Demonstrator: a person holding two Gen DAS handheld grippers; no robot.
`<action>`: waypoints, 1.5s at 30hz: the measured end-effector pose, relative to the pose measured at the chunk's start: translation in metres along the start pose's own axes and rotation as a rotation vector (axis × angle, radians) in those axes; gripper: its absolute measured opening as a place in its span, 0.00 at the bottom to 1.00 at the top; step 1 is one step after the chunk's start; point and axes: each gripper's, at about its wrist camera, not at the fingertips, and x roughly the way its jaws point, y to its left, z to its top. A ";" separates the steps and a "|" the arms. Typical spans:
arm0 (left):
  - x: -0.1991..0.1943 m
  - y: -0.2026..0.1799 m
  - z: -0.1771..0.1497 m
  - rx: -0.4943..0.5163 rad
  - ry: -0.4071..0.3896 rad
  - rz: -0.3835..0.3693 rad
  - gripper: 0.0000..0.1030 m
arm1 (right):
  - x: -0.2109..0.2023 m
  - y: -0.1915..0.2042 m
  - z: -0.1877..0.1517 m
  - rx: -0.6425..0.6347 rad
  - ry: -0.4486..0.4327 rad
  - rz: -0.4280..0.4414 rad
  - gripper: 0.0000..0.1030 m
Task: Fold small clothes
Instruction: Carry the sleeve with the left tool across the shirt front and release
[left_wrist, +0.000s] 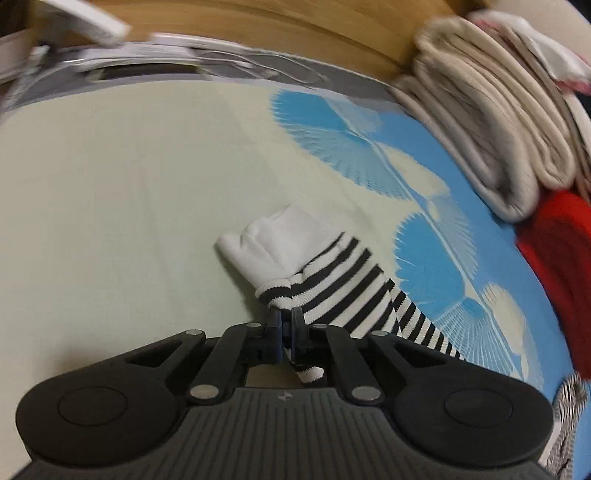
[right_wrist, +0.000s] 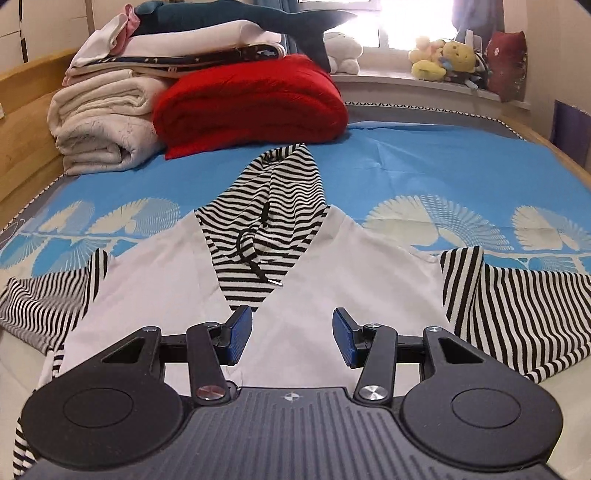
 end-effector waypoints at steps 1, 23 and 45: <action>-0.004 0.002 -0.003 -0.028 0.011 0.005 0.08 | 0.001 0.000 0.000 0.002 0.007 0.001 0.49; -0.176 -0.185 -0.098 0.279 -0.038 -0.371 0.05 | -0.042 -0.054 0.044 0.171 -0.029 -0.066 0.08; -0.123 -0.277 -0.187 0.535 0.257 -0.341 0.25 | 0.075 -0.093 -0.003 0.502 0.338 0.013 0.11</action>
